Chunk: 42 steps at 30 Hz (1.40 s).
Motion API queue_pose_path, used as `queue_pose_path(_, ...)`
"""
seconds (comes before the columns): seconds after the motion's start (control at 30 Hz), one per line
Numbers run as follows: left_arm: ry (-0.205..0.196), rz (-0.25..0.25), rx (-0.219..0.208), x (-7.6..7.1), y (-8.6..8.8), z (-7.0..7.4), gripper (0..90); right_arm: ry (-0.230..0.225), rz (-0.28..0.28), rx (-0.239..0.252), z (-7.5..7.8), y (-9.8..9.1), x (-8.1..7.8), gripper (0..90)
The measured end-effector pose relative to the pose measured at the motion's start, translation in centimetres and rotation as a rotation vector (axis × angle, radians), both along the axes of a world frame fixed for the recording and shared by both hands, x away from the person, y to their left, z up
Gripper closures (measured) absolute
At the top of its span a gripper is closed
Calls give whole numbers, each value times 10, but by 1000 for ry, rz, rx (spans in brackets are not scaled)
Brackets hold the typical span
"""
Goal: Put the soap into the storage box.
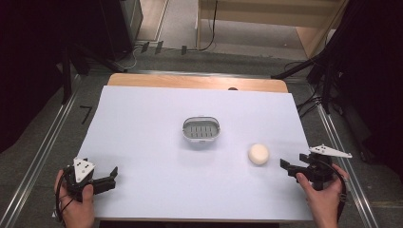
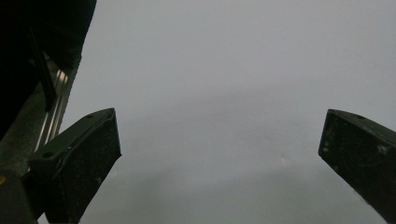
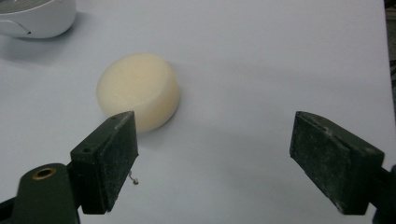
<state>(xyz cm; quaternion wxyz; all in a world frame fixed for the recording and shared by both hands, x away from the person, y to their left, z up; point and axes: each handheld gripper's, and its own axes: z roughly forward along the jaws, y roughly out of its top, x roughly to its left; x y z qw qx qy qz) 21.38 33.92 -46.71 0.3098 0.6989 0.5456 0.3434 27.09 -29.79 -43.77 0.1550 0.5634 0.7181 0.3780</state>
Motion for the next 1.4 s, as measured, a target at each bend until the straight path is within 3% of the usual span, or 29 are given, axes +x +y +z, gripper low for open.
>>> queue_pose_path(0.83, 6, -18, 0, 0, 0, 0, 0, 91, 109, -53, 19, 35, 33, 161)
queue_pose_path(1.4, 7, -18, -1, 0, 0, 0, 0, 157, 144, -76, 10, 55, 45, 162)
